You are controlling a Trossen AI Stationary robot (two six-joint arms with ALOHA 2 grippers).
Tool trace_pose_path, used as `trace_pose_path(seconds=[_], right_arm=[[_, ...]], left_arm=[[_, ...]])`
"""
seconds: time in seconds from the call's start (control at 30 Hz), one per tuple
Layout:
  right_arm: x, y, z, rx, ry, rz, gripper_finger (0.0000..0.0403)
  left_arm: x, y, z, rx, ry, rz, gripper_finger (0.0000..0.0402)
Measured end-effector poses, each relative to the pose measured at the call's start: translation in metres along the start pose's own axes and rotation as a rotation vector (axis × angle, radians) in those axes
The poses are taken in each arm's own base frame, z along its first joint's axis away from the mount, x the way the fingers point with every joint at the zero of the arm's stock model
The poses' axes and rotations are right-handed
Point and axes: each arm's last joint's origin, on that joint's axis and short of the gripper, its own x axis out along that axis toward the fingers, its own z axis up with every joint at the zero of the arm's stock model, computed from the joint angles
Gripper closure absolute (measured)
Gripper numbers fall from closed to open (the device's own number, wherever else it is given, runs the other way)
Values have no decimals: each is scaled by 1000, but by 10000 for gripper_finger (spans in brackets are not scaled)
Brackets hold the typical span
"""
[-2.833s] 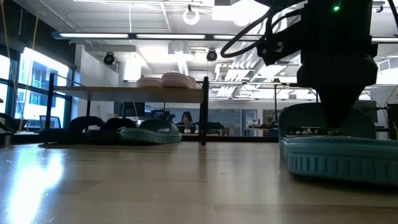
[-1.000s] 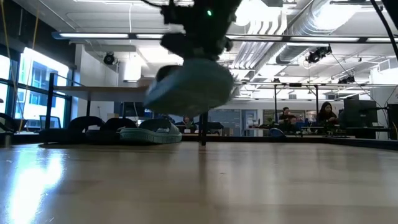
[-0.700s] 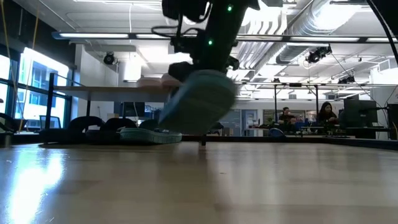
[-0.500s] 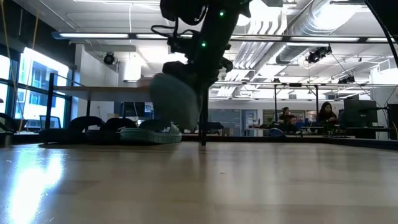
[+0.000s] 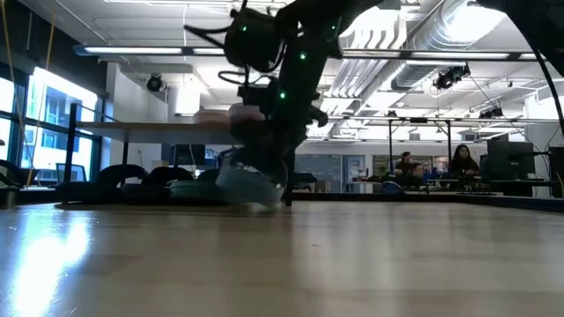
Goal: Pick and place slides into the shelf
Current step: Put the green slide under the shelf
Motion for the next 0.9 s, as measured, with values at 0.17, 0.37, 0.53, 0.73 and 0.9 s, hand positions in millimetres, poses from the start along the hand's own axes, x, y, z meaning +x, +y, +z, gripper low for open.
trace_pose_path(seconds=[0.17,0.37,0.53,0.73,0.9], right_arm=[[1,10,-9,-12,8,-36,403],[-2,12,-12,-4,0,-65,403],[3,5,-9,45,22,-62,403],[6,4,-4,77,-5,-47,403],[13,-7,2,119,5,-43,403]], left_arm=[[0,0,0,0,0,0,308],[0,0,0,0,0,0,308],[0,0,0,-2,1,-1,308],[0,0,0,-4,0,-1,308],[0,0,0,-5,0,-2,308]])
